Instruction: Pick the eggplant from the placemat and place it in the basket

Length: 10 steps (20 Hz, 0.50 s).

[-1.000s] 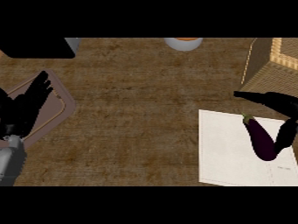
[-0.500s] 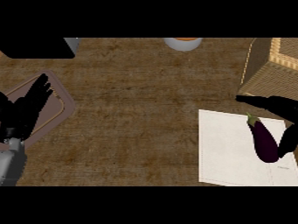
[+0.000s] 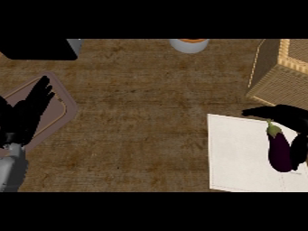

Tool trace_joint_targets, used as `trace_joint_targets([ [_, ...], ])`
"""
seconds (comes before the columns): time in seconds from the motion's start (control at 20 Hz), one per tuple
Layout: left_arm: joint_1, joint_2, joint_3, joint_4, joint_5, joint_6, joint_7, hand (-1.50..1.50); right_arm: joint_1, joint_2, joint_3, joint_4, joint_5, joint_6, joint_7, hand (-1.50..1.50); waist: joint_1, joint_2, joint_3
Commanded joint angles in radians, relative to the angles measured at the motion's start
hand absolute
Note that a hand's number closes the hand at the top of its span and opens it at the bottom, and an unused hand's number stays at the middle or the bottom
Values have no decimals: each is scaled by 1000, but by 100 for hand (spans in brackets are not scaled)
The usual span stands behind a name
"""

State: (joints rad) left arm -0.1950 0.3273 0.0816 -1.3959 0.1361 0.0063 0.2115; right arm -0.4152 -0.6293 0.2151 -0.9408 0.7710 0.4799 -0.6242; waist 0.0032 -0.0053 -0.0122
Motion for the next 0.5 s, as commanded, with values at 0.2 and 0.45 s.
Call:
trace_joint_targets([
  [0.2,-31,-6,13,-10,-11,7,41,0,-14,58,60,-10,89,-16,-12,150,2,5,12],
  [0.45,-5,11,7,-48,-14,-20,49,0,35,162,36,-31,83,-84,112,150,1,3,12],
])
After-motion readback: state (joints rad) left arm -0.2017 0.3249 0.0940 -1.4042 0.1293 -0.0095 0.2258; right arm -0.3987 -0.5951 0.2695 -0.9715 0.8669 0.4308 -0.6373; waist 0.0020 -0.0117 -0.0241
